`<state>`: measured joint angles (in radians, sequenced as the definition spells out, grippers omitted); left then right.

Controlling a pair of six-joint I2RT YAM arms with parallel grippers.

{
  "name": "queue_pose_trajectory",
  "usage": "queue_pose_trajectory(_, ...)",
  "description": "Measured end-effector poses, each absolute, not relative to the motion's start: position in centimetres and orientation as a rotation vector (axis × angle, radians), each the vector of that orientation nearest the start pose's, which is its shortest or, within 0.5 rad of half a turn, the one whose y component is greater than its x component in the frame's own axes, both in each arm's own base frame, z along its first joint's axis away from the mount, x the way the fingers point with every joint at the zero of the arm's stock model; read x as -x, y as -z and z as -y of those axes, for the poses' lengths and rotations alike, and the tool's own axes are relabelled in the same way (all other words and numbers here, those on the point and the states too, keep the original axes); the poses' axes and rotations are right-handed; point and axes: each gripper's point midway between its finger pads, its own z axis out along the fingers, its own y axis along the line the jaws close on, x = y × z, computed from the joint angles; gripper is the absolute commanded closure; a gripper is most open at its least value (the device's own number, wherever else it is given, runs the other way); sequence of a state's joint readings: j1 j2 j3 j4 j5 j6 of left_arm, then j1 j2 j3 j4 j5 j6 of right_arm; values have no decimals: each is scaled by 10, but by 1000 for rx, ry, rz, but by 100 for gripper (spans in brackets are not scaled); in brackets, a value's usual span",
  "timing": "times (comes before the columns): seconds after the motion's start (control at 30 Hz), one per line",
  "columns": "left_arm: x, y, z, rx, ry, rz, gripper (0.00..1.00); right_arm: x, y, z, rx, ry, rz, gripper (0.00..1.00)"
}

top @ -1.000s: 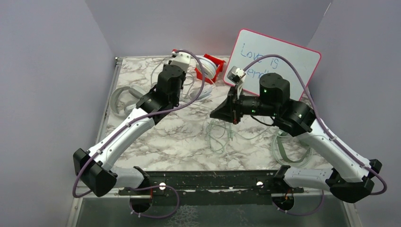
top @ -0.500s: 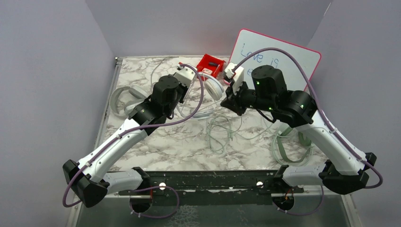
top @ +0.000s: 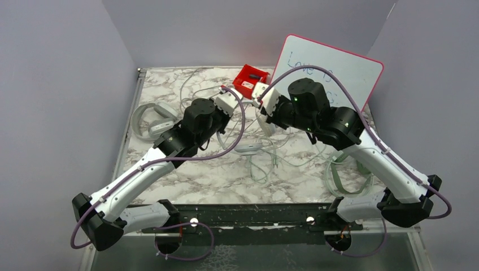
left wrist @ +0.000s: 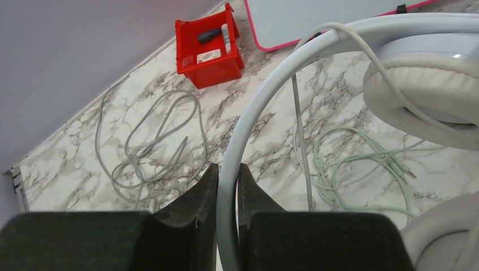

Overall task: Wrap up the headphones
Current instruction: Wrap the headphones cable around the headphones.

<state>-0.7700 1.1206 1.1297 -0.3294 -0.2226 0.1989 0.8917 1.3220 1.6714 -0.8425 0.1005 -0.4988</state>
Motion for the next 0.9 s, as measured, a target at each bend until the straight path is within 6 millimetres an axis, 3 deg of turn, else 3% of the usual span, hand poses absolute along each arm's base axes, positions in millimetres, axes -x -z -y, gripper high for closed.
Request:
queue_pose_trajectory(0.2,-286,-306,225,-777,233,-1697,100,-272,-361,-256,1295,-11,-1497,91)
queue_pose_trajectory(0.3,-283,-303,226,-798,239,-1701,100,-284,-373,-256,1246,42,-1440,99)
queue_pose_trajectory(0.43,-281,-307,227,-799,253,-1687,100,-286,-378,-257,1231,55,-1393,86)
queue_pose_trajectory(0.47,-280,-309,226,-799,257,-1681,100,-290,-384,-256,1208,74,-1375,87)
queue_pose_trajectory(0.53,-276,-309,224,-810,260,-1680,100,-294,-391,-254,1175,90,-1366,99)
queue_pose_trajectory(0.77,-270,-320,221,-796,279,-1651,100,-305,-397,-245,1108,69,-1385,100)
queue_pose_trajectory(0.9,-267,-336,219,-758,303,-1604,100,-313,-390,-240,1075,-8,-1421,88)
